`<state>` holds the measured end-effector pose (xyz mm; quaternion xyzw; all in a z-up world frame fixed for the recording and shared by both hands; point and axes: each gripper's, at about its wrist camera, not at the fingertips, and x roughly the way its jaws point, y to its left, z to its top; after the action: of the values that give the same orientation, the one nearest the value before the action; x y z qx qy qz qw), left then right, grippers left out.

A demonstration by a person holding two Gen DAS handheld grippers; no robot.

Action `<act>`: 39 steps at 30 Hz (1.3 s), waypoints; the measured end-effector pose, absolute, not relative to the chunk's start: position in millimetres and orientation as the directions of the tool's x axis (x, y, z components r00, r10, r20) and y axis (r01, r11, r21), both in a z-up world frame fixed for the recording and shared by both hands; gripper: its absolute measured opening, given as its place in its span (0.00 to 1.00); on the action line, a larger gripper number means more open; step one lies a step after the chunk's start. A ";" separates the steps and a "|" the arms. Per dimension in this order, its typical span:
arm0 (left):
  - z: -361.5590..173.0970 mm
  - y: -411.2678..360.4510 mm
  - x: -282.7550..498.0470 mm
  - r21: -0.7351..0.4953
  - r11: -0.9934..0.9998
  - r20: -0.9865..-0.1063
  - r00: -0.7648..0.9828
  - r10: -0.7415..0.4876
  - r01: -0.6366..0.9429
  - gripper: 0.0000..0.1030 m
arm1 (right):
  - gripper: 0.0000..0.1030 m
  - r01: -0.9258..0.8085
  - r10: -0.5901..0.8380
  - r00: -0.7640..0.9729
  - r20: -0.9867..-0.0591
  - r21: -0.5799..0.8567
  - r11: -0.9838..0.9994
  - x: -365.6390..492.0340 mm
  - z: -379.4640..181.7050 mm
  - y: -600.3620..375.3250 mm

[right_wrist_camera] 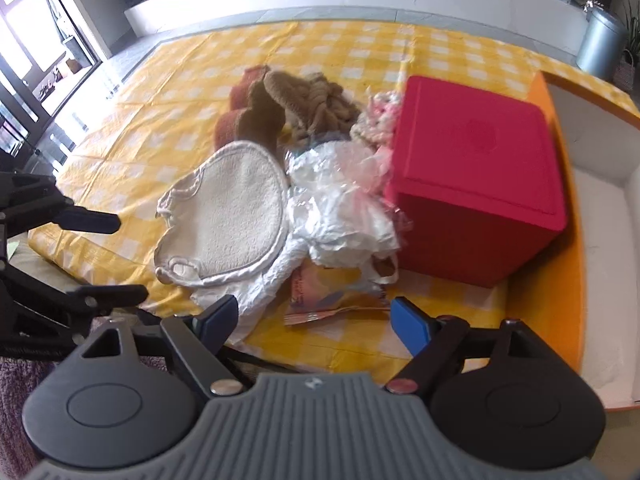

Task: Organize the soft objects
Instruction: 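Grasp the white terry bath mitt with the left tool while the right tool grasps the white crumpled cloth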

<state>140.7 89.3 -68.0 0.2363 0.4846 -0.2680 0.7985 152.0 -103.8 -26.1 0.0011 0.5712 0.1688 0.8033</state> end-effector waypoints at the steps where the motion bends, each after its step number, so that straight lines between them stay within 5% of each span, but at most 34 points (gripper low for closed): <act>1: -74.5 87.1 139.7 0.137 0.719 -0.903 0.384 -0.192 0.681 0.74 | 0.80 -0.275 0.275 0.275 -0.921 0.199 0.941 152.1 -30.5 -100.0; 9: -117.4 67.4 141.7 0.294 0.551 -0.905 0.413 -0.102 0.781 0.74 | 0.52 -0.267 0.322 0.191 -0.927 0.266 0.926 153.4 -63.7 -84.9; 13: -129.2 63.7 144.0 0.322 0.514 -0.902 0.422 -0.087 0.795 0.74 | 0.49 -0.278 0.357 0.176 -0.917 0.301 0.912 156.3 -71.3 -76.8; 15: -132.6 64.1 145.3 0.329 0.507 -0.903 0.423 -0.078 0.797 0.69 | 0.49 -0.281 0.363 0.173 -0.916 0.307 0.909 158.3 -75.3 -73.3; 19: -127.4 72.5 142.3 0.310 0.530 -0.908 0.411 -0.082 0.790 0.26 | 0.49 -0.275 0.365 0.157 -0.918 0.314 0.909 160.1 -83.8 -68.0; 22: -115.2 83.1 139.5 0.295 0.577 -0.903 0.420 -0.093 0.762 0.12 | 0.49 -0.284 0.379 0.155 -0.912 0.326 0.902 159.7 -84.8 -64.1; 27: -88.6 113.3 136.1 0.197 0.719 -0.899 0.415 -0.138 0.666 0.06 | 0.63 -0.284 0.398 0.182 -0.899 0.339 0.897 160.1 -85.8 -56.0; 32: -80.8 142.0 141.0 0.065 0.827 -0.916 0.363 -0.173 0.558 0.06 | 0.65 -0.221 0.441 0.186 -0.878 0.400 0.890 169.6 -91.6 -39.6; 35: -85.7 146.7 142.5 0.091 0.852 -0.917 0.377 -0.130 0.515 0.06 | 0.77 -0.200 0.425 0.199 -0.883 0.388 0.900 176.4 -93.6 -26.8; 39: -92.6 154.8 147.4 0.095 0.883 -0.929 0.359 -0.087 0.459 0.06 | 0.77 -0.223 0.356 0.216 -0.909 0.309 0.925 184.6 -98.7 -5.6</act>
<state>147.4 154.8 -92.6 0.1725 0.5400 -0.1695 0.8062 184.6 -5.6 -98.7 0.0557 0.5977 0.1861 0.7778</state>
